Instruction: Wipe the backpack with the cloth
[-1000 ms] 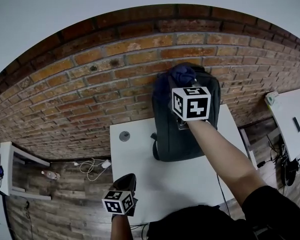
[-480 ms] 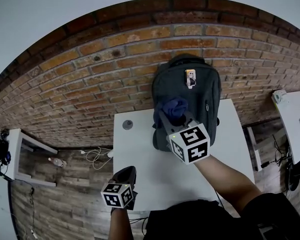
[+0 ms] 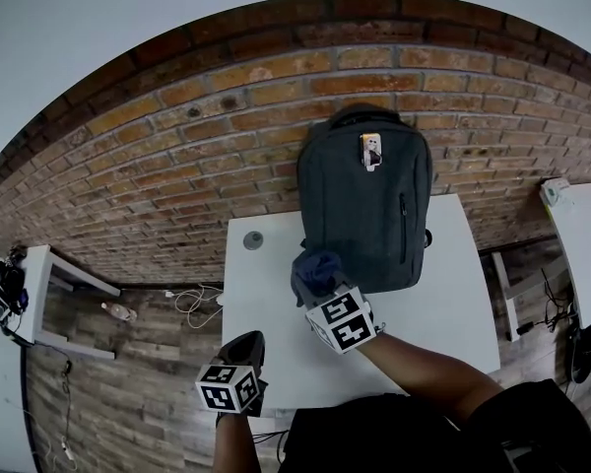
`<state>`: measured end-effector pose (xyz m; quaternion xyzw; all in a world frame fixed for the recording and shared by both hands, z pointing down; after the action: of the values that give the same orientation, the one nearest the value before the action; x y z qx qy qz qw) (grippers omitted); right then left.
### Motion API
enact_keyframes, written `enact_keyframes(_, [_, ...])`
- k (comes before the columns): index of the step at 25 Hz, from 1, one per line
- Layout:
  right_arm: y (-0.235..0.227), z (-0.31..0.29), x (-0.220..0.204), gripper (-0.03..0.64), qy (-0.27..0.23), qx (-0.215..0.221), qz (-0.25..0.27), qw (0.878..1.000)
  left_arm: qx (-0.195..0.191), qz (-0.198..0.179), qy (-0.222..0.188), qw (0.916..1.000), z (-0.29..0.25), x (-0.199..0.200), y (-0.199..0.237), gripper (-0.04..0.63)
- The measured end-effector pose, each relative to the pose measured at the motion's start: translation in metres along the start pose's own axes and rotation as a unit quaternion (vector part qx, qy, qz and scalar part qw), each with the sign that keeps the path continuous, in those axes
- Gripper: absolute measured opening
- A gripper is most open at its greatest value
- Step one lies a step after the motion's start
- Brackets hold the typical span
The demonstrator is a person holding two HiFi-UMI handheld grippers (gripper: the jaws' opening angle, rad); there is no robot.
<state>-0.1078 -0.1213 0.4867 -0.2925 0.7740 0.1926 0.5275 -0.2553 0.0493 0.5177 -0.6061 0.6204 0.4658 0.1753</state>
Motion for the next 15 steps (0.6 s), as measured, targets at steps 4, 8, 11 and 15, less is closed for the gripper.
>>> enact_keyframes(4, [0.005,-0.018,-0.030,0.037,0.041,0.000,0.000,0.999,0.007,-0.005,-0.003,1.0000,0.007,0.001,-0.002,-0.006])
enact_keyframes(8, [0.017,-0.034,-0.051,0.037,0.083,0.015,0.008,0.996,0.019,-0.016,-0.002,0.9997,0.014,0.003,0.000,-0.006])
enact_keyframes(11, [0.022,-0.048,-0.066,0.037,0.112,0.015,0.030,0.993,0.023,-0.013,-0.003,0.9996,0.018,0.003,0.003,-0.006])
enact_keyframes(15, [0.018,-0.062,-0.080,0.037,0.154,-0.014,0.028,0.988,0.026,-0.011,0.001,0.9996,0.021,0.004,0.009,-0.006])
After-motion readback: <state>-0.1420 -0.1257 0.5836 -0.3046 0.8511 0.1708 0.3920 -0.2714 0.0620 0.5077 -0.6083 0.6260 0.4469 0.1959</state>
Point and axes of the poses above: the fingertips, and each gripper's own axes: z backward along the fingers, y to its left, x out of its top, the point moved 9 cm from there along z, backward along the fingers, and after that the axes turned 11 degrees about -x, right-handed, at the moved point
